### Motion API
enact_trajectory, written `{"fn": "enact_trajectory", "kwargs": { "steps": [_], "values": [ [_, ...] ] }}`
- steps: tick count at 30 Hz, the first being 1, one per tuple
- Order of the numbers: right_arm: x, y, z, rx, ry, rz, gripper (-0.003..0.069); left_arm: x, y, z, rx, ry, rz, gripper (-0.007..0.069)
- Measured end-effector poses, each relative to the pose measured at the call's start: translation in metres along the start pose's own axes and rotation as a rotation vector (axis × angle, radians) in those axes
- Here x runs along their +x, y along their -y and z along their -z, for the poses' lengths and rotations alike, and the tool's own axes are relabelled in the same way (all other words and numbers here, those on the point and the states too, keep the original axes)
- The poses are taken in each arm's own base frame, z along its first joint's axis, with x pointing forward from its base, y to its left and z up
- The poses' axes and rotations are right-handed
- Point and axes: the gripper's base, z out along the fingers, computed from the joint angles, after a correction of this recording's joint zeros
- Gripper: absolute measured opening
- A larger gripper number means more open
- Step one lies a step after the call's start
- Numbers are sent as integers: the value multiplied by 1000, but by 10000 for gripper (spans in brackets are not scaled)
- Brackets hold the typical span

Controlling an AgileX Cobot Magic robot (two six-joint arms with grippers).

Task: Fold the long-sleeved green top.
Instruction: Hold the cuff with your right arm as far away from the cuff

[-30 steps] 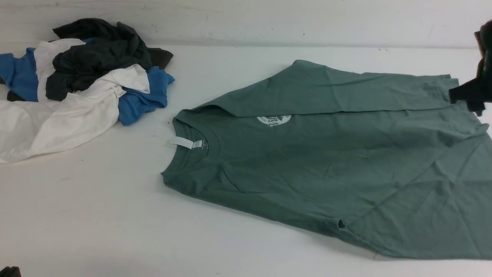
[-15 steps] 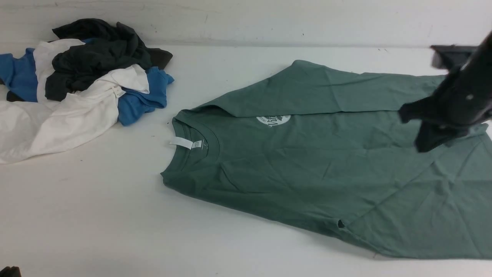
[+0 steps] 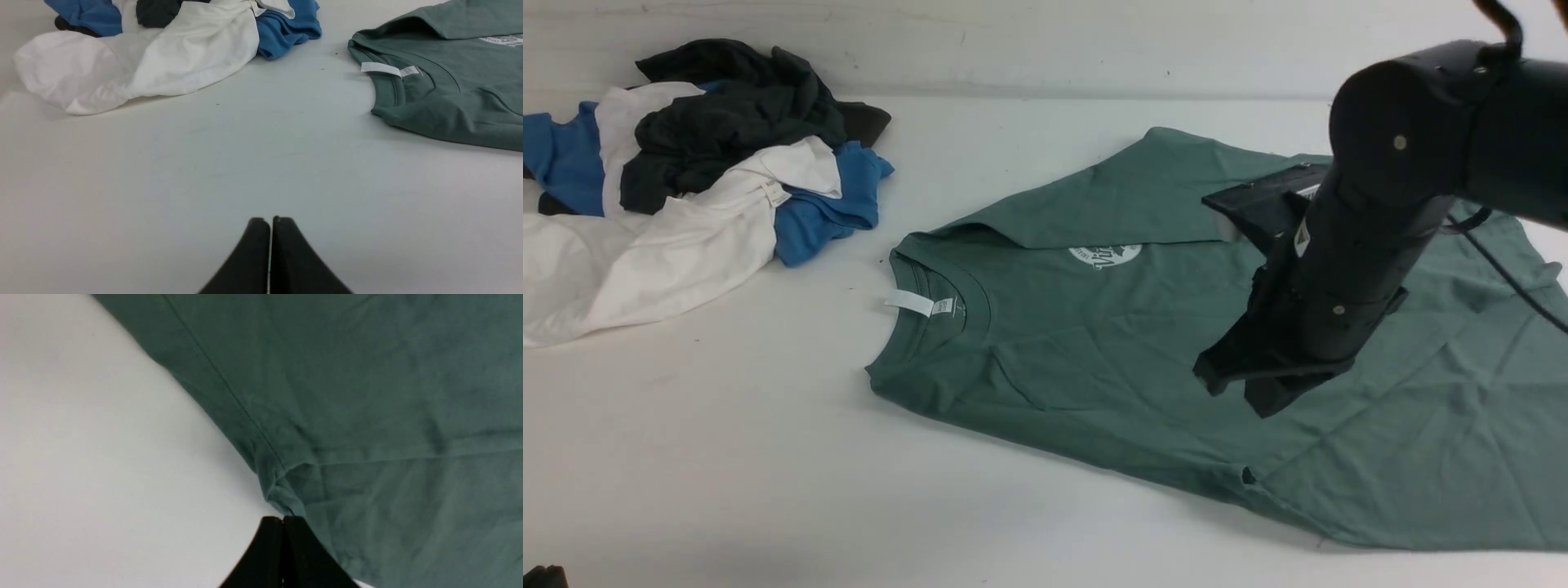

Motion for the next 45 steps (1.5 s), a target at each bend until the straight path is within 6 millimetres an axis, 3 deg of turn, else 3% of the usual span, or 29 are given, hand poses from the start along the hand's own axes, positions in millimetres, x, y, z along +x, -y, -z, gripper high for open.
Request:
{"fn": "enact_trajectory", "kwargs": {
  "steps": [2, 7, 10, 13, 14, 15, 17, 20, 25, 27, 30, 32, 34, 36, 37, 38, 39, 42, 45],
  "values": [
    [7, 0, 5, 0, 7, -5, -4, 0, 0, 0, 0, 0, 0, -4],
    [45, -1, 32, 0, 49, -21, -1, 0, 0, 0, 0, 0, 0, -4],
    [82, -2, 50, 0, 89, -20, -1, 0, 1, 0, 9, 1, 46, -4],
    [110, -3, 60, 3, 121, -17, -1, -3, 6, 0, 73, 29, 332, -4],
    [120, -2, 63, 7, 130, -15, -1, -7, 9, 1, 123, 54, 544, -4],
    [124, -2, 64, 9, 135, -14, -1, -8, 9, 1, 124, 60, 557, -4],
    [146, -1, 67, 22, 156, -9, -1, -16, 12, 2, 206, 107, 931, -4],
    [162, -1, 67, 25, 167, -8, -1, -21, 11, 3, 242, 138, 1095, -4],
    [180, -1, 65, 24, 174, -18, -1, -34, 2, 7, 235, 313, 1170, -4],
    [181, -1, 65, 24, 173, -24, -1, -41, 2, 10, 249, 335, 1165, -4],
    [182, -1, 63, 22, 169, -47, -1, -77, 6, 24, 290, 351, 1057, -4],
    [182, -1, 63, 21, 171, -50, -1, -106, 15, 21, 280, 195, 873, -4],
    [181, -1, 64, 21, 176, -50, -1, -119, 21, 13, 277, 64, 779, -4],
    [180, -1, 64, 21, 190, -50, -1, -133, 29, -9, 273, -197, 574, -4],
    [179, -1, 64, 23, 204, -49, -1, -139, 33, -34, 282, -438, 361, -4],
    [178, -1, 64, 23, 209, -49, -1, -142, 35, -49, 293, -566, 288, -4],
    [178, -1, 64, 23, 211, -49, -1, -141, 34, -49, 292, -565, 273, -4],
    [177, -1, 64, 27, 228, -47, -1, -143, 36, -107, 315, -914, 156, -4],
    [176, 0, 64, 39, 231, -42, -1, -142, 43, -133, 329, -996, 148, -4]
  ]
}}
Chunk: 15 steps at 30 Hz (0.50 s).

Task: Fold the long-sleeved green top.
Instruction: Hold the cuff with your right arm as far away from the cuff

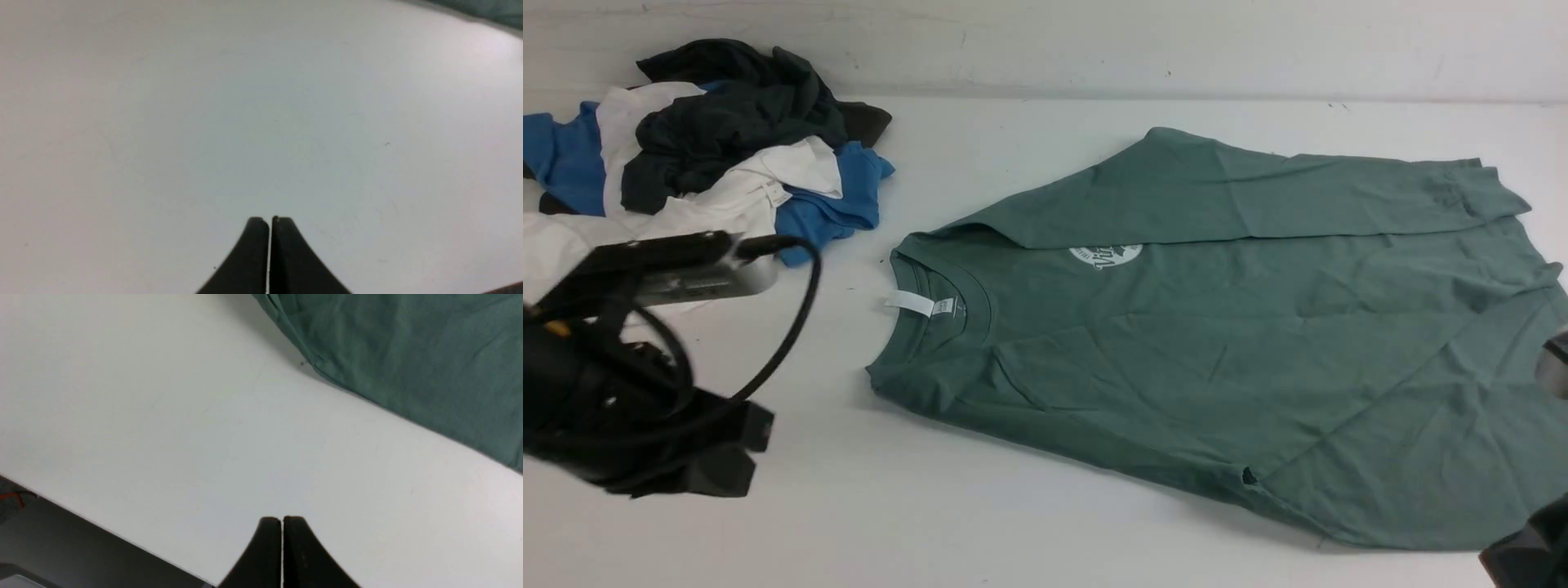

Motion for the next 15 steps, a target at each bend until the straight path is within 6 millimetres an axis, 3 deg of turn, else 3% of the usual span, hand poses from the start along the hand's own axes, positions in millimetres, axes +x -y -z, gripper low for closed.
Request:
{"fn": "enact_trajectory", "kwargs": {
  "steps": [3, 6, 10, 13, 15],
  "values": [
    [0, 1, 0, 8, 0, 4, -1, -27, 16, -24, 11, -76, 31, -4],
    [0, 1, 0, 15, 1, 5, -1, -43, 30, -35, -4, -95, 62, -4],
    [0, 1, 0, 15, 1, 5, -1, -62, 32, -41, -46, -75, 138, 1],
    [-1, 2, 0, 17, 8, 6, -1, -78, 30, -53, -67, -68, 196, 47],
    [-2, 2, 0, 19, 26, 7, -1, -88, 28, -70, -69, -96, 228, 121]
  ]
}}
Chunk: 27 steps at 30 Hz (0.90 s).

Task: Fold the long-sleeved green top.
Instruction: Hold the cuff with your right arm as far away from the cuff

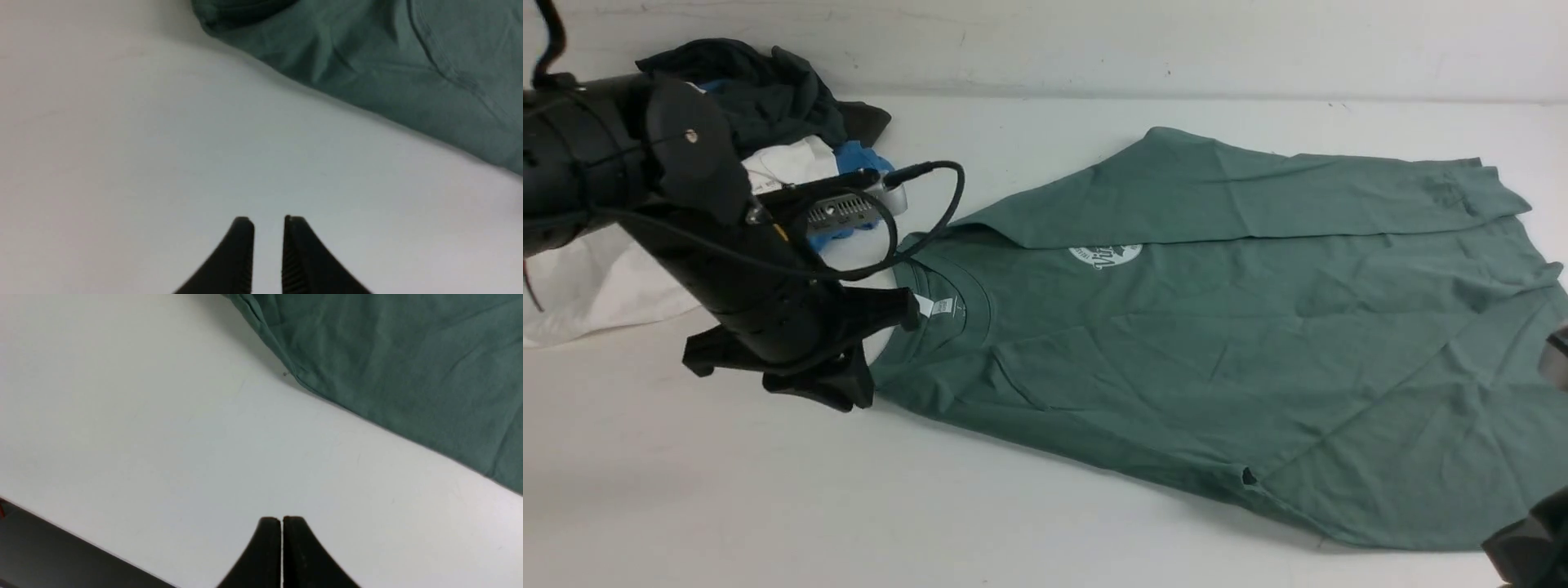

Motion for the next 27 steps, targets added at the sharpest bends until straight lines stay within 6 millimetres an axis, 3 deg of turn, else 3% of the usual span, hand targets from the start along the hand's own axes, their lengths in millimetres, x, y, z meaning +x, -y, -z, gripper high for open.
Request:
{"fn": "enact_trajectory", "kwargs": {
  "steps": [4, 8, 12, 20, 27],
  "values": [
    [-1, 0, 0, -1, 15, 0, -1, -13, 2, -20, 5, -28, 31, 237],
    [-3, 0, 0, -1, 28, 0, -1, -33, 4, -40, 5, -26, 66, 426],
    [-3, 0, 0, -4, 34, -3, -1, -41, 3, -54, 4, -13, 104, 519],
    [-4, -1, 0, -14, 45, -8, -1, -51, -1, -86, 2, 31, 204, 519],
    [-6, -1, 0, -15, 61, -9, -1, -48, 7, -93, -9, 27, 151, 358]
  ]
}}
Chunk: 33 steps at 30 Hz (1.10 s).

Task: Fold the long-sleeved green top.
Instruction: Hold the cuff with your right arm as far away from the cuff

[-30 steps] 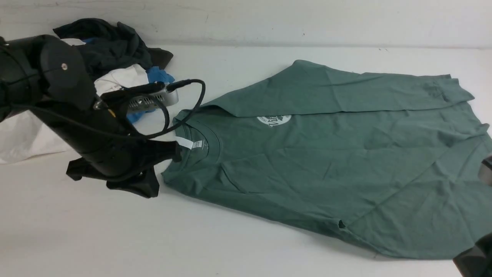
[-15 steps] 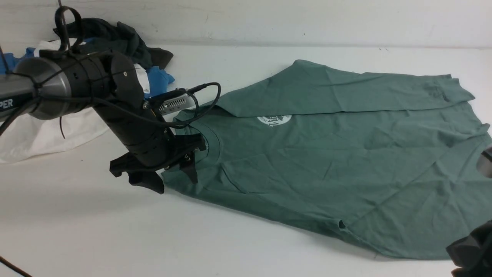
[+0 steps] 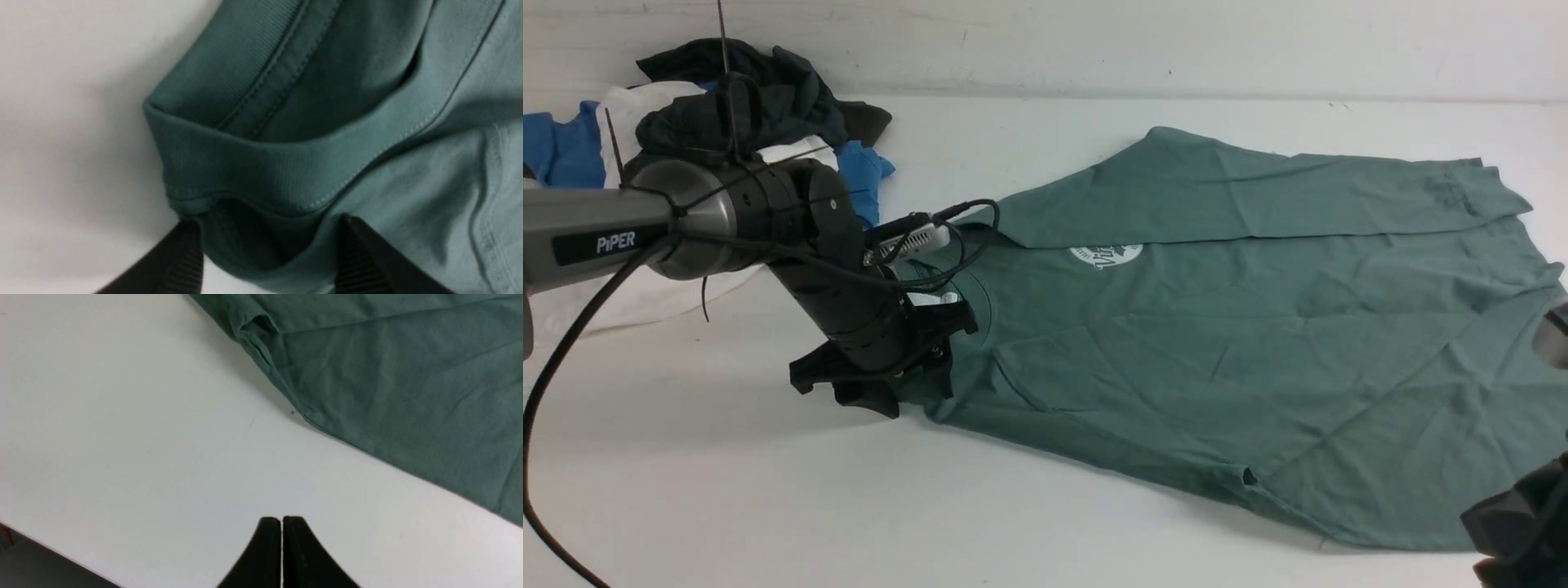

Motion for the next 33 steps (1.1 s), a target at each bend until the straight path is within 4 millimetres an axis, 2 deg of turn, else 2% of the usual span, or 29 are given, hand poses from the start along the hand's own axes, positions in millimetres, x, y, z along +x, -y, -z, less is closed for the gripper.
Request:
{"fn": "enact_trajectory", "kwargs": {
  "steps": [1, 3, 4, 5, 7, 10, 12, 14, 18, 24, 29, 33],
  "values": [
    [0, 0, 0, 0, 1, 0, -1, 1, 1, -1, 0, 0, -3, 332],
    [0, 0, 0, 0, 1, 0, -1, 1, 3, -2, 2, 2, -13, 197],
    [0, 0, 0, 0, 1, 0, -1, 1, 3, -2, 2, 2, -13, 186],
    [0, 0, 0, 0, 1, 0, -1, 3, 2, -2, -8, -15, -17, 95],
    [1, 0, 0, 0, -6, 0, -1, 7, 0, 3, -47, -47, -52, 52],
    [3, 1, 0, 14, -32, 8, -1, 14, -5, 15, -114, -97, -110, 50],
    [8, 5, -2, 53, -69, 27, -1, 27, -11, 37, -224, -162, -198, 50],
    [10, 7, -4, 75, -86, 28, -1, 34, -13, 45, -269, -177, -230, 50],
    [21, 15, -9, 167, -163, 3, -1, 65, -24, 67, -408, -186, -354, 50],
    [20, 26, -8, 299, -130, -99, -1, 83, -43, 72, -504, -198, -402, 50],
    [13, 29, -8, 322, -48, -128, 4, 84, -50, 70, -558, -190, -395, 61],
    [-2, 28, -4, 312, 29, -167, 43, 82, -51, 71, -578, -179, -405, 118]
  ]
}}
